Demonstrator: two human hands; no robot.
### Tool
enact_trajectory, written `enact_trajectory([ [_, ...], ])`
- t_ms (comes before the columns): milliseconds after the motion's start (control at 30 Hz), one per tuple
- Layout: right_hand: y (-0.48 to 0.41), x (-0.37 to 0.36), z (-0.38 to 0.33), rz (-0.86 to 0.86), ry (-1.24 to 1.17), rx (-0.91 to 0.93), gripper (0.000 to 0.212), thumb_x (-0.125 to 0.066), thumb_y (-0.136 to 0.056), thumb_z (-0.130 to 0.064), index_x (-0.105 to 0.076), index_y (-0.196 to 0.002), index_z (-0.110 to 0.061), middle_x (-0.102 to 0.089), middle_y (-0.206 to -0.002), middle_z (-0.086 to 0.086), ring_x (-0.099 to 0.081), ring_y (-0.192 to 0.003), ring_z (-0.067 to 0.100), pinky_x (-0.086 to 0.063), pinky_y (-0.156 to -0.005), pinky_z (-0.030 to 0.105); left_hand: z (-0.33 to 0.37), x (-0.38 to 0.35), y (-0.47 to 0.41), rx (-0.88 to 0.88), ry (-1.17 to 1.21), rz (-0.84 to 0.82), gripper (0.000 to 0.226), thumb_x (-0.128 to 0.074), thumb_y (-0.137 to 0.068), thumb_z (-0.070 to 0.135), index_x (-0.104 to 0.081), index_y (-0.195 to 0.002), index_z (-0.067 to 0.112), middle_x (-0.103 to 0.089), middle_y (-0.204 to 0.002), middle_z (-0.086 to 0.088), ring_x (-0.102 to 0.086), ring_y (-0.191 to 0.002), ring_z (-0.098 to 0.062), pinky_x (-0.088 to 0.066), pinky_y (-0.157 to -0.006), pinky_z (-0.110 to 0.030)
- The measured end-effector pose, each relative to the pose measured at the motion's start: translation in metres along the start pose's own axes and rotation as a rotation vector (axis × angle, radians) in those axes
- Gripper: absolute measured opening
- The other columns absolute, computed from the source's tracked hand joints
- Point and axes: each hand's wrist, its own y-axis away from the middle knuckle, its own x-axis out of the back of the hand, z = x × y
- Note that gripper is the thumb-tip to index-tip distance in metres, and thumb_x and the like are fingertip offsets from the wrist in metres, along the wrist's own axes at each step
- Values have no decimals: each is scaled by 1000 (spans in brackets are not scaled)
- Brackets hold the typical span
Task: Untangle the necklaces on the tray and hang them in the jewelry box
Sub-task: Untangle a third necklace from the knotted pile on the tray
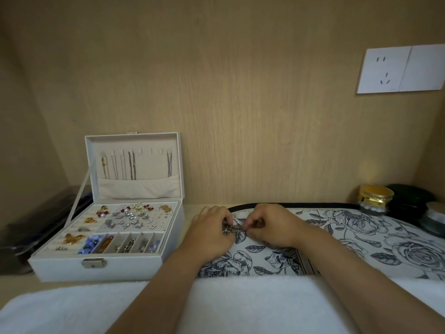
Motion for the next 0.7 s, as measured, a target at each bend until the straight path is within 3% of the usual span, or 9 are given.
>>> enact_trajectory([
  [67, -1, 1, 3, 6, 24, 4, 7, -75, -87, -24, -80, -91, -28, -71, -89, -5, -65, -64, -2, -53, -68, 18, 0, 0, 0, 5, -32, 9, 14, -63, -83, 28, -53, -91, 33, -50, -103, 16, -39, -109, -10, -30, -97, -29],
  [200, -1, 11, 9, 9, 178, -66, 8, -71, -89, -27, -78, -90, -29, -71, -92, -19, -65, -84, -1, -54, -82, 20, -3, 1, 2, 49, -54, 29, 9, -60, -84, 26, -58, -87, 35, -50, -102, 15, -40, -108, -9, -24, -91, -24],
  [333, 0, 18, 12, 84, 505, -187, 11, -64, -88, -31, -73, -93, -26, -70, -95, -11, -61, -85, 11, -48, -81, 29, -4, 1, 1, 71, -48, 54, 12, -59, -86, 25, -62, -84, 36, -54, -105, 14, -40, -107, -8, -27, -92, -24],
  [433, 0, 16, 11, 115, 706, -204, 15, -62, -88, -25, -70, -100, -23, -67, -102, -5, -61, -97, 18, -40, -89, 35, -4, 0, 1, 48, -77, 64, 12, -58, -89, 24, -66, -85, 32, -55, -104, 12, -42, -105, -10, -33, -93, -27],
  [500, -1, 14, 8, 108, 672, -120, 23, -63, -85, -17, -68, -106, -25, -62, -107, -5, -57, -102, 18, -41, -92, 34, -3, -2, 1, 40, -93, 61, 14, -56, -91, 24, -67, -84, 30, -56, -102, 11, -43, -105, -11, -35, -95, -29],
  [567, 0, 11, 3, 99, 456, -37, 27, -64, -84, -14, -71, -106, -27, -61, -103, -7, -58, -100, 14, -47, -89, 30, -3, -2, 0, 39, -76, 50, 16, -56, -91, 21, -67, -84, 30, -56, -101, 11, -43, -106, -11, -35, -95, -30],
  [633, 1, 8, -1, 68, 262, -10, 22, -66, -86, -19, -74, -105, -24, -64, -99, -10, -61, -94, 9, -52, -85, 26, -2, -1, 1, 32, -39, 24, 22, -54, -90, 14, -67, -86, 32, -55, -100, 12, -41, -105, -11, -33, -95, -29],
  [700, 0, 5, 0, 50, 225, 3, 19, -69, -86, -26, -76, -104, -25, -68, -99, -11, -63, -91, 6, -53, -84, 25, 0, 0, 1, 23, -13, -2, 29, -52, -90, 8, -68, -89, 32, -55, -101, 11, -40, -104, -11, -33, -95, -30],
])
